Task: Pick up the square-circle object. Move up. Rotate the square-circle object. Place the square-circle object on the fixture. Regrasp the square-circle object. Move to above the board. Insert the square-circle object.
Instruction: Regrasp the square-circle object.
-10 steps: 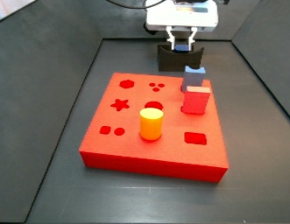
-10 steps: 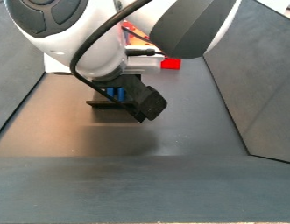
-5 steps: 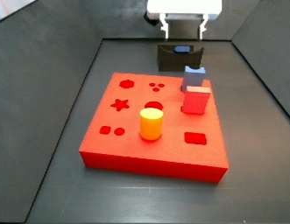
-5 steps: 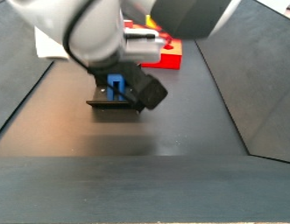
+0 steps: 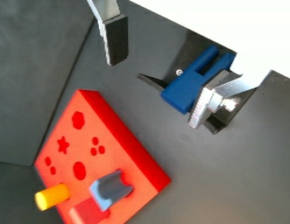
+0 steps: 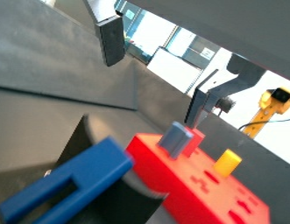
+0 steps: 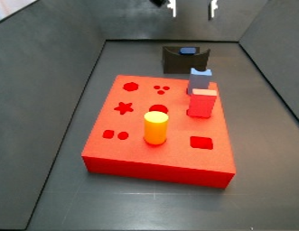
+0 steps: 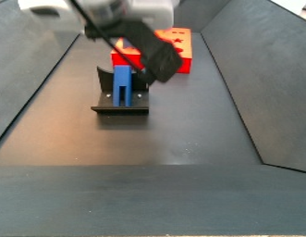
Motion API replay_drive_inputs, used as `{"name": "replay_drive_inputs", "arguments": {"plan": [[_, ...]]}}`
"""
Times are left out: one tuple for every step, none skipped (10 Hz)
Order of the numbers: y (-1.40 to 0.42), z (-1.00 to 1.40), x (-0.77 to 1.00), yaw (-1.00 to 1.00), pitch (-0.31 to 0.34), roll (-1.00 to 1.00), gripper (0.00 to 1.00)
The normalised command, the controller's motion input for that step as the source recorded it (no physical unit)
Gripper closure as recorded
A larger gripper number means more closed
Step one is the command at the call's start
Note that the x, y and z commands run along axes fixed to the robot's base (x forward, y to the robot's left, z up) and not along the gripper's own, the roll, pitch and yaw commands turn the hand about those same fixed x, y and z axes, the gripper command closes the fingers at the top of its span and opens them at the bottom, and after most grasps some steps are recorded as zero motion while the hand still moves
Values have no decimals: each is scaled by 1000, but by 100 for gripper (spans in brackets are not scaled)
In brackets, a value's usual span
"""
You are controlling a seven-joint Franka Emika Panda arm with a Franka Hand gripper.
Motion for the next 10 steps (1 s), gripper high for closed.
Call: {"name": "replay_drive_inputs", "arguments": {"plan": [[-820, 872, -106, 25, 66, 1000, 0], [-813, 804, -98, 24, 66, 1000, 0], [-664, 632, -109, 23, 53, 1000, 0], [-514, 449, -122, 22, 46, 1000, 0], [-300, 178, -89, 21, 41, 1000, 0], [-189, 78, -61, 21, 40, 1000, 0], [-48, 48, -26, 21, 42, 1000, 0], [-40, 32, -21, 21, 42, 1000, 0], [-43, 26, -30, 21, 37, 1000, 0], [-32, 25, -41, 21, 33, 1000, 0]]}}
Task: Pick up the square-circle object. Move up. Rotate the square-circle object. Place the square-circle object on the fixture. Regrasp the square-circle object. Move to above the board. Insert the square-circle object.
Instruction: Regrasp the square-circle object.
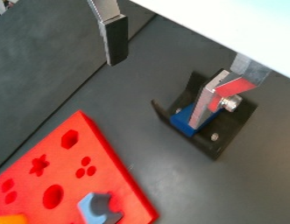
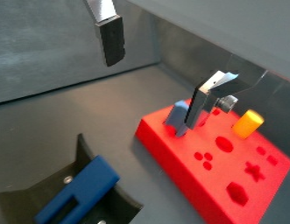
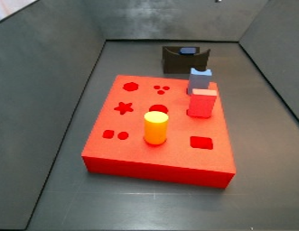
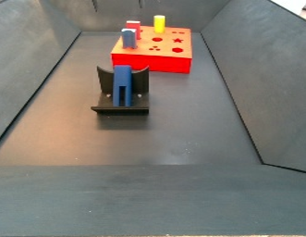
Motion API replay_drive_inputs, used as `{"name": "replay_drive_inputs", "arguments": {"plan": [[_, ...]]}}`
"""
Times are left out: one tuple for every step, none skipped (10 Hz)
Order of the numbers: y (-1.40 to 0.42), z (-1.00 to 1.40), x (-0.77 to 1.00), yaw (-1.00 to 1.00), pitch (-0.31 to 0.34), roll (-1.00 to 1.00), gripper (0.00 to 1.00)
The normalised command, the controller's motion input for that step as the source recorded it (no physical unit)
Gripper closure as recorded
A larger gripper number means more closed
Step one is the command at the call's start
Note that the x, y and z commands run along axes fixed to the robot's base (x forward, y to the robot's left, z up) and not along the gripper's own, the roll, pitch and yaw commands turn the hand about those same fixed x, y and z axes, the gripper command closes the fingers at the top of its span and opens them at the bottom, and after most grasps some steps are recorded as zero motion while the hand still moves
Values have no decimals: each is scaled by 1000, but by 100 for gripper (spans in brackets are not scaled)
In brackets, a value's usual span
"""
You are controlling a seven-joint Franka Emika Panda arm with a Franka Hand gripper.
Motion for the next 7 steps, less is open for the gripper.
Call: {"name": "replay_drive_inputs", "arguments": {"plan": [[-28, 13, -45, 22, 27, 1000, 0], [-26, 9, -46, 23, 20, 1000, 0], [-26, 11, -48, 23, 16, 1000, 0], [-23, 13, -41, 25, 8, 1000, 0], [-21, 3, -33, 26, 2, 1000, 0], [-19, 4, -24, 27, -4, 1000, 0], [-19, 7, -20, 29, -9, 1000, 0]]}}
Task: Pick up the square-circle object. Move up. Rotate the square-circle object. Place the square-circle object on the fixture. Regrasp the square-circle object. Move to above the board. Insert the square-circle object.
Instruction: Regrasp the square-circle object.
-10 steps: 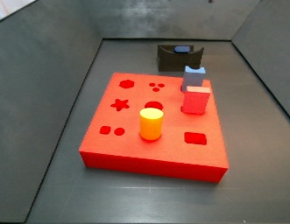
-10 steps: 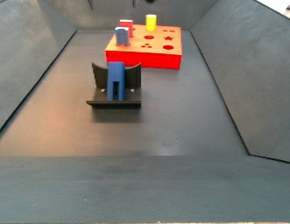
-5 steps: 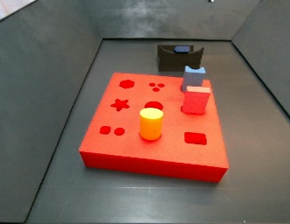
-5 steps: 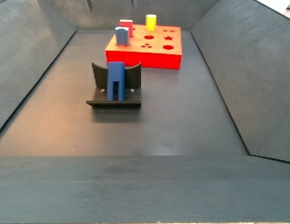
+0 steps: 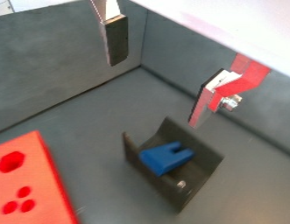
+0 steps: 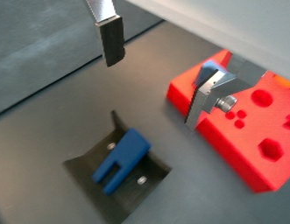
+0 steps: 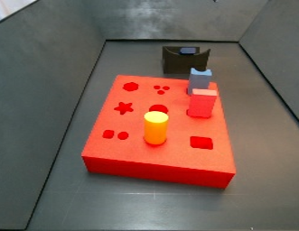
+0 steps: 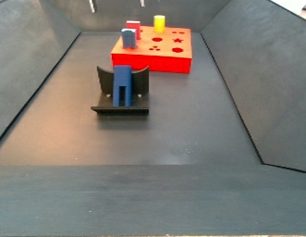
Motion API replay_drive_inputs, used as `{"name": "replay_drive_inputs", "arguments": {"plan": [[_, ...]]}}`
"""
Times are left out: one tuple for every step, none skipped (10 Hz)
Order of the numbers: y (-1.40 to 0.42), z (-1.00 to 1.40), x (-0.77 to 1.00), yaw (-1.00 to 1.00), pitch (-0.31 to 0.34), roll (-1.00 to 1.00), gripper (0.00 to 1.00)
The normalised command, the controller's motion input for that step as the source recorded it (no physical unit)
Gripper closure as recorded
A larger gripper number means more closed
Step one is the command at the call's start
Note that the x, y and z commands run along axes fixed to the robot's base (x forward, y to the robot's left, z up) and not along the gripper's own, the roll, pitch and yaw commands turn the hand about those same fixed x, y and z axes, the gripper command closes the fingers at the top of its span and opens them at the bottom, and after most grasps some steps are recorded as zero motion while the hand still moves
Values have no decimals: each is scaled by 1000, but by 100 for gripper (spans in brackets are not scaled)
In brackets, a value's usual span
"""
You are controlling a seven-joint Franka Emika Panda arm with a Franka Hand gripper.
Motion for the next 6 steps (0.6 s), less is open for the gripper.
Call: {"name": "replay_drive_inputs", "arguments": {"plan": [[-17, 3, -23, 30, -8, 1000, 0], [-19, 3, -18, 32, -5, 1000, 0], [-18, 5, -4, 33, 0, 1000, 0], [-21, 3, 6, 34, 4, 1000, 0], [-21, -4, 23, 37, 15, 1000, 0], [-23, -3, 36, 40, 23, 1000, 0]]}}
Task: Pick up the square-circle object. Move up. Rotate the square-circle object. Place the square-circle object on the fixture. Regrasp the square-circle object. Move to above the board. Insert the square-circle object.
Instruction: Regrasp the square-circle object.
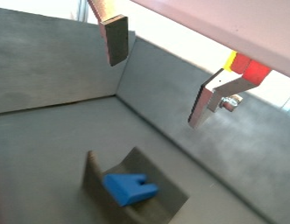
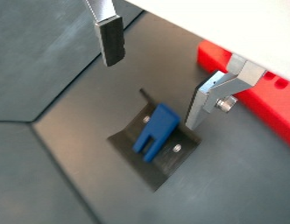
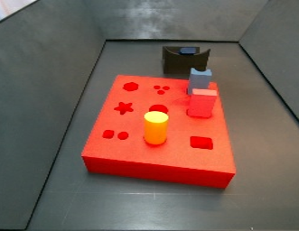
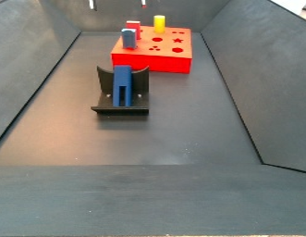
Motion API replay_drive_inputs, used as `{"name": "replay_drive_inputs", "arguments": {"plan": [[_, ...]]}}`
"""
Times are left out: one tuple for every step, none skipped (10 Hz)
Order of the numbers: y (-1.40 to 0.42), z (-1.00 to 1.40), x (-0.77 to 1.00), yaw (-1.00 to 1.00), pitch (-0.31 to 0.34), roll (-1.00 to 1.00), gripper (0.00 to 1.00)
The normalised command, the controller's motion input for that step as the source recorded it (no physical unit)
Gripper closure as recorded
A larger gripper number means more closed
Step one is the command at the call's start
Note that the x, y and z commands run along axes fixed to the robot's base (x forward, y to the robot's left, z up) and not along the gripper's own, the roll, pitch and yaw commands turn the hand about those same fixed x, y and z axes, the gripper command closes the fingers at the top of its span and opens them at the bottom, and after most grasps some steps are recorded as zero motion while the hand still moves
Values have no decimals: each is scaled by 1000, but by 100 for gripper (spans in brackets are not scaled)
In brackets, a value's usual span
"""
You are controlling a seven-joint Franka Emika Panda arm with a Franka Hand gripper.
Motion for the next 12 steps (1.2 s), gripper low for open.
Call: {"name": "replay_drive_inputs", "arguments": {"plan": [[-27, -4, 50, 46, 42, 1000, 0], [-28, -9, 62, 50, 52, 1000, 0], [-33, -10, 83, 66, 88, 1000, 0], [-34, -10, 86, 76, 105, 1000, 0], [-37, -12, 86, 100, 129, 1000, 0], [-38, -16, 84, 121, 128, 757, 0], [-40, -14, 88, 140, 115, 498, 0], [-38, -15, 87, 147, 107, 376, 0], [-23, -6, 78, 156, 75, 230, 0], [76, -1000, 29, 134, 43, 198, 0], [74, -1000, 35, 133, 11, 180, 0], [69, -1000, 43, 128, -10, 160, 0]]}}
